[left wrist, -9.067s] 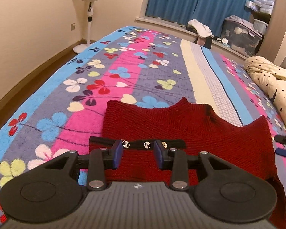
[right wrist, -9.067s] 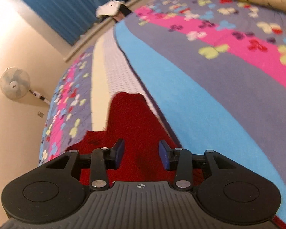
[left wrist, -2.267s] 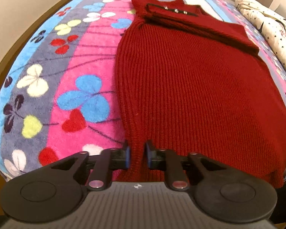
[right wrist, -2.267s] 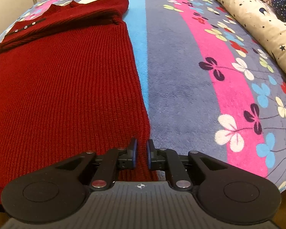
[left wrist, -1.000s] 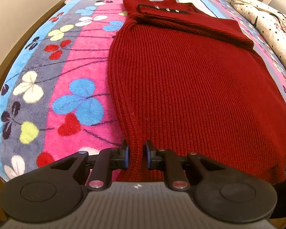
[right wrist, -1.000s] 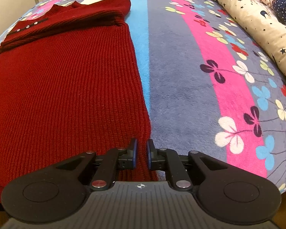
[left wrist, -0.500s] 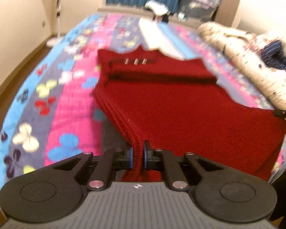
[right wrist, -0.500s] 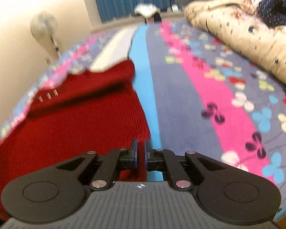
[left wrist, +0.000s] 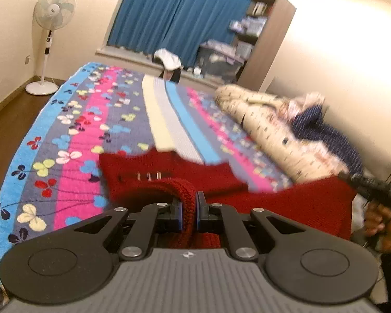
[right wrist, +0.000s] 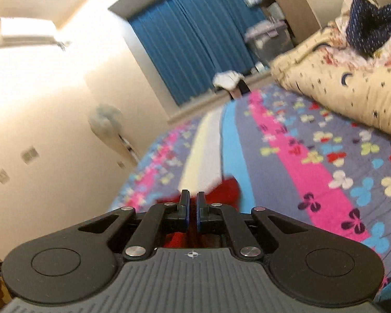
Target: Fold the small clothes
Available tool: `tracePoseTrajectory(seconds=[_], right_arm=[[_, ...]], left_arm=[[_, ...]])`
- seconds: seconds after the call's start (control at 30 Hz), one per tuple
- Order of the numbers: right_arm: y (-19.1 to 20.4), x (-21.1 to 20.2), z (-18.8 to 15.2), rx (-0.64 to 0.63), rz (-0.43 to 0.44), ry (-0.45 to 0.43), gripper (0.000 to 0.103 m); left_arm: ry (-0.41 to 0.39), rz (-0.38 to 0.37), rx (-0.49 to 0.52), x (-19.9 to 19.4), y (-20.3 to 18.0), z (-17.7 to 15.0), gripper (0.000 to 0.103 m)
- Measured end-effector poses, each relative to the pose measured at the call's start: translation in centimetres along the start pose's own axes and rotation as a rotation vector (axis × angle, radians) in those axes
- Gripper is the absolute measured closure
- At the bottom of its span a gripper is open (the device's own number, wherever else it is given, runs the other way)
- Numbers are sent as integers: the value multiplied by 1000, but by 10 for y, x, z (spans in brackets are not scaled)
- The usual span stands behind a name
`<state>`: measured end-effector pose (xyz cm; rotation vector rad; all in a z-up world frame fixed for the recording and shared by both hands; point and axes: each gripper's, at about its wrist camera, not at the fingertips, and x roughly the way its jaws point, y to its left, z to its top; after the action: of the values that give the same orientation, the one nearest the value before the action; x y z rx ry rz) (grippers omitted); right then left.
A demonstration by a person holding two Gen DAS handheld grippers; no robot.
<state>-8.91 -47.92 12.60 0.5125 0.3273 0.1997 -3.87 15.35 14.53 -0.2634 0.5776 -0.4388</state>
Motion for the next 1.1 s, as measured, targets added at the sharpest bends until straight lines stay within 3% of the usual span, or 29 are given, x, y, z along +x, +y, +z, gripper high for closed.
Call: tracePoseTrajectory(seconds=[0.1, 0.17, 0.37, 0.47, 0.53, 0.6, 0.73, 0.93, 0.97, 1.1], right_arm=[[-14, 3, 15, 48, -10, 6, 99], [-33, 28, 20, 89, -53, 41, 99], [-93, 162, 19, 182, -204, 265, 99], [-118, 232, 0, 177, -293, 389, 99], [-130, 260, -15, 178, -408, 451, 103], [-132, 270, -25, 163, -476, 478, 103], [-136, 282, -34, 168, -481, 507, 103], [-121, 282, -31, 73, -414, 501, 100], [-119, 279, -30, 57, -409, 493, 100], [-123, 267, -26, 29, -413, 474, 100]], left_arm=[[10, -1, -100, 7, 20, 13, 93], [34, 45, -126, 31, 38, 21, 93], [196, 149, -198, 167, 106, 39, 93], [282, 228, -218, 234, 145, 29, 93], [359, 290, -270, 261, 163, 20, 93], [353, 287, -278, 271, 164, 23, 93], [386, 308, -237, 282, 161, 20, 92], [380, 297, -227, 276, 158, 20, 88], [376, 294, -222, 272, 158, 20, 86], [360, 327, -199, 258, 160, 18, 57]])
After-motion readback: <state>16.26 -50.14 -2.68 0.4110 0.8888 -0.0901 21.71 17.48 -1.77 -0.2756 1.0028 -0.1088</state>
